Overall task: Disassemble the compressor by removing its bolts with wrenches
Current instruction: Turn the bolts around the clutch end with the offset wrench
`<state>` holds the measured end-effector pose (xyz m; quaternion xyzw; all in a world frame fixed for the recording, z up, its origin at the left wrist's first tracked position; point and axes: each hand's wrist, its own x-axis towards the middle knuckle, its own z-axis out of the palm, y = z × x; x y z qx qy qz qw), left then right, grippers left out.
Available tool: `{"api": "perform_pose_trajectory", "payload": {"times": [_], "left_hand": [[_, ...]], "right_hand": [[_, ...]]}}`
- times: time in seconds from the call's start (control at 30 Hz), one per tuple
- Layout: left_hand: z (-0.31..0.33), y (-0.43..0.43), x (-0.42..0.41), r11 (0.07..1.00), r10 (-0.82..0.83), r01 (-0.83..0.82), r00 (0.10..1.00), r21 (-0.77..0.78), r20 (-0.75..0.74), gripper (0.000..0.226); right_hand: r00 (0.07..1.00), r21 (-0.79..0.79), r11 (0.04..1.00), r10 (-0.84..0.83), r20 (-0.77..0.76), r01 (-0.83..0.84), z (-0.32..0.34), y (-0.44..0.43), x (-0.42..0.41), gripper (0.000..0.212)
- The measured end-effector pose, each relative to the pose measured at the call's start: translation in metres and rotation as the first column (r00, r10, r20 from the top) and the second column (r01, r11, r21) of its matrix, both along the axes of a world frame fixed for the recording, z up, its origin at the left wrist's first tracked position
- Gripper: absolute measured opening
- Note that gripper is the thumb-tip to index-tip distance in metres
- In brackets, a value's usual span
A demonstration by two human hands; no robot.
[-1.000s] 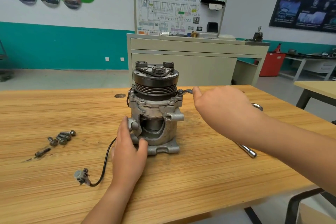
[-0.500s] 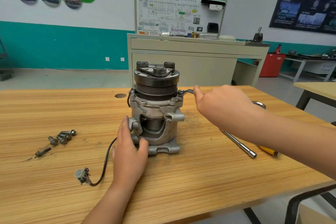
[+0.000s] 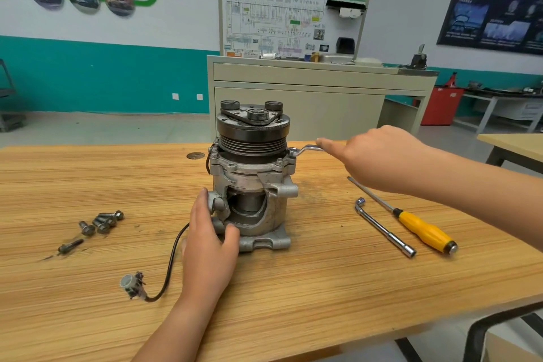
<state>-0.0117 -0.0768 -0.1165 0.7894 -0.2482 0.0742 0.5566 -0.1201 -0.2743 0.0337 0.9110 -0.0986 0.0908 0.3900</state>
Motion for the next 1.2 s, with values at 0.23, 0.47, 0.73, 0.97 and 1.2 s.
{"api": "perform_pose_trajectory", "payload": {"times": [0.23, 0.47, 0.73, 0.97, 1.2], "left_hand": [[0.000, 0.000, 0.000, 1.000, 0.008, -0.008, 1.000, 0.011, 0.002, 0.072], [0.003, 0.000, -0.002, 1.000, 0.023, -0.023, 1.000, 0.019, 0.004, 0.070], [0.002, 0.000, 0.001, 1.000, 0.017, -0.017, 1.000, 0.017, -0.005, 0.071], [0.004, 0.001, -0.002, 1.000, 0.014, -0.014, 1.000, 0.024, -0.003, 0.071], [0.004, 0.003, -0.003, 1.000, 0.013, -0.012, 1.000, 0.029, -0.005, 0.071]], "right_hand": [[0.982, 0.076, 0.996, 0.041, 0.184, -0.056, -0.019, -0.034, 0.036, 0.031], [0.925, 0.403, 0.876, 0.111, 0.363, -0.263, -0.040, -0.025, 0.100, 0.028], [0.799, 0.613, 0.681, -0.069, 0.598, -0.400, -0.026, -0.028, 0.044, 0.034], [0.959, 0.481, 0.876, -0.172, 0.225, 0.044, -0.017, 0.007, -0.003, 0.038], [0.975, 0.279, 0.953, -0.162, 0.152, 0.115, -0.007, 0.047, -0.009, 0.047]]}}
